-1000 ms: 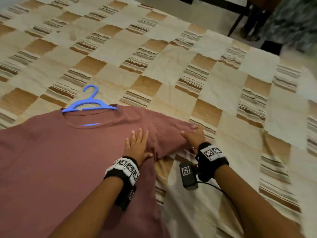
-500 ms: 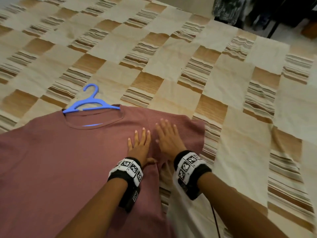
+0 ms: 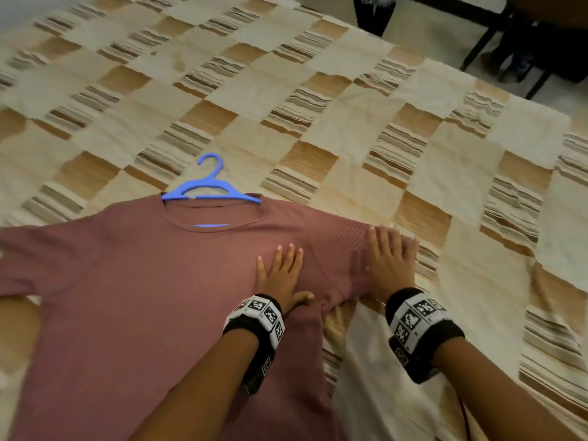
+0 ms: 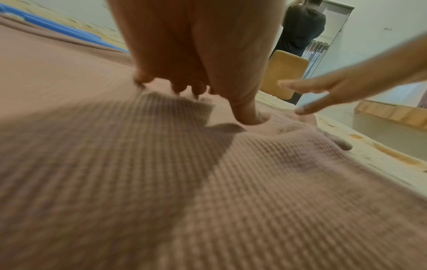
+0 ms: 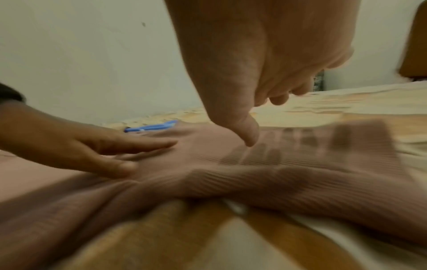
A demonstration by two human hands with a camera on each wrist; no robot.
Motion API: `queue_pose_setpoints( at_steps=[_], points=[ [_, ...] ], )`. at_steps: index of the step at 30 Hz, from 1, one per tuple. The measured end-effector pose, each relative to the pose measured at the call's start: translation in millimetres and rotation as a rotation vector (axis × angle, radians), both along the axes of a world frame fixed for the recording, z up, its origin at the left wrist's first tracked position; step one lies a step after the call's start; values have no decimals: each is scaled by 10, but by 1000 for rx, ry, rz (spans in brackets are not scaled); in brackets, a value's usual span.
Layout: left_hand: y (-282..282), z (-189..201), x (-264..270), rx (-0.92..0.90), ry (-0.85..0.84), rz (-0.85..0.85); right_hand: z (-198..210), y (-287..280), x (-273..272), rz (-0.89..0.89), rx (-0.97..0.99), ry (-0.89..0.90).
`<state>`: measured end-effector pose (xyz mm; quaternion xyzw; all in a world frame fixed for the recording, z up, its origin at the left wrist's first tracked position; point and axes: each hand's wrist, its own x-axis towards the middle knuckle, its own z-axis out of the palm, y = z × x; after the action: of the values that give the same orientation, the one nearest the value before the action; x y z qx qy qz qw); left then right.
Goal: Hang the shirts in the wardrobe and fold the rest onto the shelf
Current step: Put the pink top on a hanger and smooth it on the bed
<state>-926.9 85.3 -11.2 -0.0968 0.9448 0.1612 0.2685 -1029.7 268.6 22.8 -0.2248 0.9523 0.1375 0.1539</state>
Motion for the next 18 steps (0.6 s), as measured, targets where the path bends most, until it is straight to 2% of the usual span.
queue_pose_setpoints(
  at_steps=[2, 5, 8, 10, 12, 13, 15, 17, 18],
  points=[
    [-213, 14, 224, -45, 33, 114, 55, -470, 247, 91, -97, -18],
    [-772, -9, 690, -124, 32, 305, 31, -1249, 685, 170, -232, -188],
    [-1506, -11, 1249, -181, -36, 439, -109, -1970, 1097, 253, -265, -362],
    [-1976, -10, 1657, -226, -67, 478, -194, -2331, 1280, 259, -235, -452],
    [-2375, 71, 1974, -261, -95, 507, -252, -2576, 1355, 221, -121, -495],
    [-2643, 8, 2130, -292, -116, 560, -266, -2666, 1361, 195, -62, -497],
    [-3097, -46, 2334, -395, -211, 774, -265, -2797, 1360, 143, 12, -493],
    [-3405, 0, 2381, -422, -322, 930, -255, -2890, 1369, 96, 46, -469],
    [-3452, 68, 2324, -454, -351, 955, -259, -2932, 1380, 74, 58, -451]
  ],
)
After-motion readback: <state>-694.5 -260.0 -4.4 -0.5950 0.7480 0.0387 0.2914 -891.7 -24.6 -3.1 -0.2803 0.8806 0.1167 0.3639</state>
